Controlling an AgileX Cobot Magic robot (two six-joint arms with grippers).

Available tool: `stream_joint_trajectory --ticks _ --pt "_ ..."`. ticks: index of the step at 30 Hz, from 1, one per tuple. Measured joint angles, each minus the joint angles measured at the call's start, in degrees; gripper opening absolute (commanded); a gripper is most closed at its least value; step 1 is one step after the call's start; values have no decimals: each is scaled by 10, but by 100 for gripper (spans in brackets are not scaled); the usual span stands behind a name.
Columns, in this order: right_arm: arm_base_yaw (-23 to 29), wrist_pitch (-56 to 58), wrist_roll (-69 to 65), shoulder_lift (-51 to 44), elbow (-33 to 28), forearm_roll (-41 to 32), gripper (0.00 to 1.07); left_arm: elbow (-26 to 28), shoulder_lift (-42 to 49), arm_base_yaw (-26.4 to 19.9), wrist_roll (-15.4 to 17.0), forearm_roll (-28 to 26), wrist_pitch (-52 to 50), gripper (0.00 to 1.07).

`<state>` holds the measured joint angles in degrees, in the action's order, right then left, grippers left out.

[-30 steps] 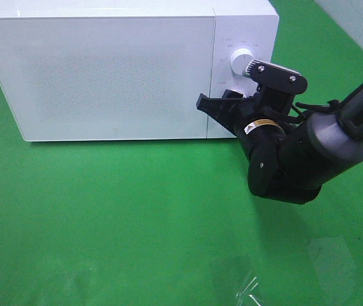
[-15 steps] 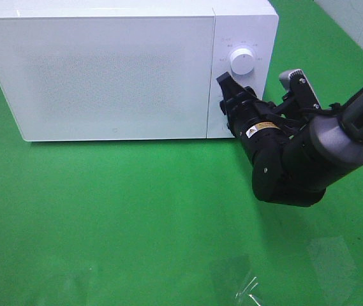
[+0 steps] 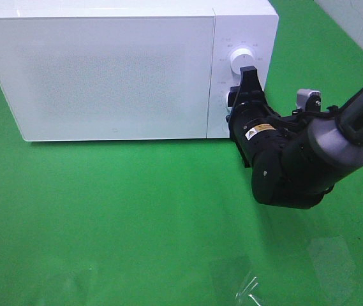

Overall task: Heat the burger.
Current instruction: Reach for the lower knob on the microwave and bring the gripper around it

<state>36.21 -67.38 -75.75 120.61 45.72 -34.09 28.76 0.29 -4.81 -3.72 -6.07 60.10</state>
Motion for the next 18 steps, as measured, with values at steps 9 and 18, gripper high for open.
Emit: stream_joint_trajectory --ticks 9,18 --pt "0 0 -44 0 0 0 0 0 0 0 0 0 0 99" --pt "0 0 -44 0 0 0 0 0 0 0 0 0 0 99"
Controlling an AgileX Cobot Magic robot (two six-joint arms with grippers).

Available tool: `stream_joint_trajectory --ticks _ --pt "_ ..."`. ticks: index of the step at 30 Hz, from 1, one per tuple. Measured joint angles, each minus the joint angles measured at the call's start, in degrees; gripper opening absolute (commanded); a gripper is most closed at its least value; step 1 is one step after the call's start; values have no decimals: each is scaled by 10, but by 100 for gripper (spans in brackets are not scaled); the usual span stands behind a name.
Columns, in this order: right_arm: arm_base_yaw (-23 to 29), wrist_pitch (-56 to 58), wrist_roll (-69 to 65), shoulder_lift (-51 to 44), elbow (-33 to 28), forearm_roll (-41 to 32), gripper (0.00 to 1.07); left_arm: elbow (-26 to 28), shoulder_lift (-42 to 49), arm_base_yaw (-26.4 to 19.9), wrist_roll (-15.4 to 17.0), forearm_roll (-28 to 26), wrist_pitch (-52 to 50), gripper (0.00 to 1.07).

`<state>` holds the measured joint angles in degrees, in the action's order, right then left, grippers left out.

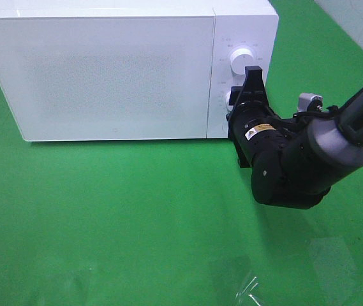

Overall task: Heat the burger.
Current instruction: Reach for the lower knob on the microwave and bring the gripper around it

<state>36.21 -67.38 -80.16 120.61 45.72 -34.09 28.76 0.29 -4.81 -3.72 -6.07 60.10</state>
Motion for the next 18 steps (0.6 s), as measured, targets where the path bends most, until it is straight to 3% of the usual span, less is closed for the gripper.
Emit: stream_joint_trajectory --ticks 9,11,14,18 --pt "3 0 0 0 0 -16 7 0 0 0 -1 0 0 99" --pt "3 -1 1 0 1 -22 18 0 0 0 -1 0 0 99" --pt "5 0 5 0 3 -30 22 0 0 0 -1 0 0 99" --pt "5 1 15 0 5 -37 34 0 0 0 -1 0 0 99"
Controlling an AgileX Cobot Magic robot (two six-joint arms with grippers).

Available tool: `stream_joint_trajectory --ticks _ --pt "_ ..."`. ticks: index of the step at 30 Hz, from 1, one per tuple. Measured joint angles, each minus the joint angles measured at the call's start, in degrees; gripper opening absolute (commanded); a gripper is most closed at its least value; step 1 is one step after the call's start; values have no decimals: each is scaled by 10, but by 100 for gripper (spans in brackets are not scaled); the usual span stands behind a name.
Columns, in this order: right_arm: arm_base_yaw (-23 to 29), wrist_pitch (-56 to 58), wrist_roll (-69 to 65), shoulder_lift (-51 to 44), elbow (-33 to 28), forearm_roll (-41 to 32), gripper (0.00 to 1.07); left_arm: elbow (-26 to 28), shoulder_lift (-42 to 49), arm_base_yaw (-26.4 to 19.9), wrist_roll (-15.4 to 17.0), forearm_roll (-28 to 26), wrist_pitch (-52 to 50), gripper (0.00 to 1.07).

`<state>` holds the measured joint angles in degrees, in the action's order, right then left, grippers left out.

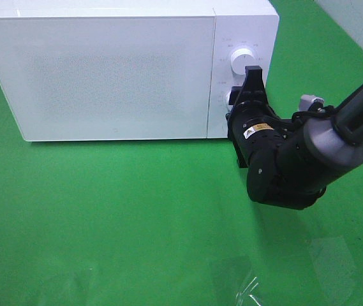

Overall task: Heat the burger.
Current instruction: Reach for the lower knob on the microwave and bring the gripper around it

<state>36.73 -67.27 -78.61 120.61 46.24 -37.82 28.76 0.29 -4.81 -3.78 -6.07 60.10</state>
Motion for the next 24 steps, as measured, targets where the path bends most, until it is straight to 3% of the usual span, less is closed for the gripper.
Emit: stream_joint_trajectory --ticks 2,13,18,24 --pt "2 0 9 0 1 -9 41 0 0 0 0 0 0 99" --pt "7 2 26 -5 -1 -19 48 0 0 0 0 0 0 99" --pt "13 -13 57 -37 -33 -22 63 0 0 0 0 0 0 99" --pt "13 -10 65 -60 -61 -10 69 0 0 0 0 0 0 99"
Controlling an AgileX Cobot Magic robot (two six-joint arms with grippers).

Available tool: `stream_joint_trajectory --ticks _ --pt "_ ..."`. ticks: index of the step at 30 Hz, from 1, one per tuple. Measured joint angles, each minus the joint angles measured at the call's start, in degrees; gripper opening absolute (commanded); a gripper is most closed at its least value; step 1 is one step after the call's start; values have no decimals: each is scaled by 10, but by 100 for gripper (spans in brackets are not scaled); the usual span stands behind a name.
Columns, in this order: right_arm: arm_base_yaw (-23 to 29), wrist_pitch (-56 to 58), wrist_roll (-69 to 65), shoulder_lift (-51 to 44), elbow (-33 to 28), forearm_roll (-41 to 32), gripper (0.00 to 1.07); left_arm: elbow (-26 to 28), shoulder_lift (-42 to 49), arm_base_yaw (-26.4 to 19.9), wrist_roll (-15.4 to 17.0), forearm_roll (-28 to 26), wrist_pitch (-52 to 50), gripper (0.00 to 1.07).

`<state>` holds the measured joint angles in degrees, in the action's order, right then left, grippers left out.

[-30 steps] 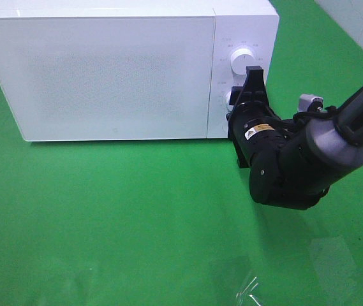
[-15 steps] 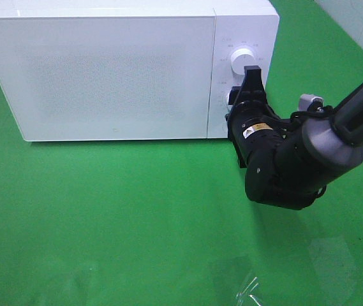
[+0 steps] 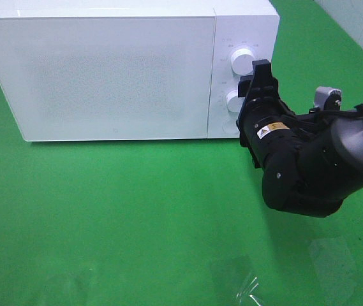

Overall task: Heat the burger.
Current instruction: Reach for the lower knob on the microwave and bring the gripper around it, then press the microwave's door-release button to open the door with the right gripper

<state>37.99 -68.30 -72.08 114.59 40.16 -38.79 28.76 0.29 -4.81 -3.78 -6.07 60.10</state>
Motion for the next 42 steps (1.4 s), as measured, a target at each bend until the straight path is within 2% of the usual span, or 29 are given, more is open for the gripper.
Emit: stream_joint_trajectory --ticks 2,7,17,19,22,27,30,33,35,38,42 --pt "0 41 12 -29 -26 17 69 0 0 0 0 0 0 99" --pt "0 72 33 -51 -45 25 69 0 0 0 0 0 0 99" --pt "0 159 139 -139 -101 53 69 0 0 0 0 1 0 99" --pt "0 205 182 -167 -120 79 69 0 0 0 0 1 0 99" --pt "0 221 194 -174 -123 88 69 0 0 0 0 1 0 99" --pt "0 309 284 -213 -124 132 69 0 0 0 0 1 0 99" --pt "0 365 359 -240 -124 138 69 0 0 0 0 1 0 99" --pt "0 376 375 -247 -124 138 69 0 0 0 0 1 0 99" --pt "0 432 447 -277 -125 143 69 0 0 0 0 1 0 99" --pt "0 445 461 -282 -126 146 69 0 0 0 0 1 0 99" --pt "0 520 502 -324 -126 200 69 0 0 0 0 1 0 99"
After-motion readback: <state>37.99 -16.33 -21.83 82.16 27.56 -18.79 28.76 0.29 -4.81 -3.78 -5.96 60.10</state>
